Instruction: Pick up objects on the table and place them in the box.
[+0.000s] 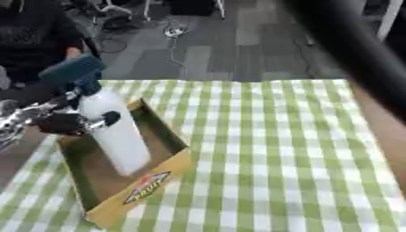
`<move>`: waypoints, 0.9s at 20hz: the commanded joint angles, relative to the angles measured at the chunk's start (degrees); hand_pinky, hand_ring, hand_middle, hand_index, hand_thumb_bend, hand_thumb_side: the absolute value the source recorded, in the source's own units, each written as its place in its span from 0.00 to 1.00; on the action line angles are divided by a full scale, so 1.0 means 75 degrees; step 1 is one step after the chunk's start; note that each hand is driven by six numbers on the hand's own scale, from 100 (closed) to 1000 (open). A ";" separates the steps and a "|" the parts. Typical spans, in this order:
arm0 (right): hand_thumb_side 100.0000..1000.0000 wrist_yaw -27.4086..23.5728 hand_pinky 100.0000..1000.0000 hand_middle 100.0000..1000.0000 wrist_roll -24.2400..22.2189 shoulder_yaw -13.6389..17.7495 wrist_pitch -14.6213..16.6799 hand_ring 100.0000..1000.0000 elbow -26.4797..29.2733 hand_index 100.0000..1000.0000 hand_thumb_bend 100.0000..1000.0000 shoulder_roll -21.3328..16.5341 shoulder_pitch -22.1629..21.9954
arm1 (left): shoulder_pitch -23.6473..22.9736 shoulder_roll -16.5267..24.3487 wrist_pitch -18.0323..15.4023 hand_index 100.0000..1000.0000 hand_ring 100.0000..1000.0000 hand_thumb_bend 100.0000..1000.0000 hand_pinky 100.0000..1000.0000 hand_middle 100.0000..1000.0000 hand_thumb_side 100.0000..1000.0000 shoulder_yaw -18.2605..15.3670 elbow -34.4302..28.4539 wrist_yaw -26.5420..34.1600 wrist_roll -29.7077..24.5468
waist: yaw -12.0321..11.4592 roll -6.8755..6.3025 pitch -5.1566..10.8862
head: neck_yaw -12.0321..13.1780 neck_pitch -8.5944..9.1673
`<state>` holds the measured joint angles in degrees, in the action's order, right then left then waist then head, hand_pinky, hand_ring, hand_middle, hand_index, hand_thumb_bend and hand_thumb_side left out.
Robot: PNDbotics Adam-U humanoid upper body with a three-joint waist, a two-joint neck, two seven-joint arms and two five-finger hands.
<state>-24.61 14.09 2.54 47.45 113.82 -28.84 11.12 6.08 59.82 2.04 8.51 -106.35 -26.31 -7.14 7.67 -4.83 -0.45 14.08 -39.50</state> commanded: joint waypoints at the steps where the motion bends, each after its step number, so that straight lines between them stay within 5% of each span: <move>1: 1.00 0.0038 0.57 0.72 0.0031 0.0063 0.0017 0.70 0.0103 0.83 0.29 -0.0144 0.0060 | 0.0130 0.0122 -0.0193 0.88 0.92 1.00 1.00 0.91 0.97 -0.0213 0.0028 -0.0220 -0.0118 | 0.0007 0.0027 0.0046 | 0.0003 0.0063; 4: 1.00 0.0037 0.57 0.72 0.0036 0.0061 0.0013 0.70 0.0103 0.83 0.29 -0.0142 0.0064 | 0.0182 0.0098 -0.0317 0.92 1.00 1.00 1.00 0.98 0.91 -0.0266 0.0108 -0.0323 -0.0048 | 0.0016 0.0027 0.0047 | 0.0015 0.0050; 18: 1.00 0.0032 0.57 0.72 0.0057 0.0070 0.0004 0.70 0.0103 0.83 0.29 -0.0132 0.0070 | 0.0193 -0.0088 -0.0252 0.97 1.00 1.00 1.00 1.00 0.87 -0.0604 0.0381 -0.0227 0.0355 | 0.0009 0.0028 0.0061 | 0.0045 0.0048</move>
<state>-24.61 14.17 2.54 47.40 113.82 -28.83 11.12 7.05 58.12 -0.08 5.64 -103.43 -28.69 -5.21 7.80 -4.81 -0.45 14.14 -39.51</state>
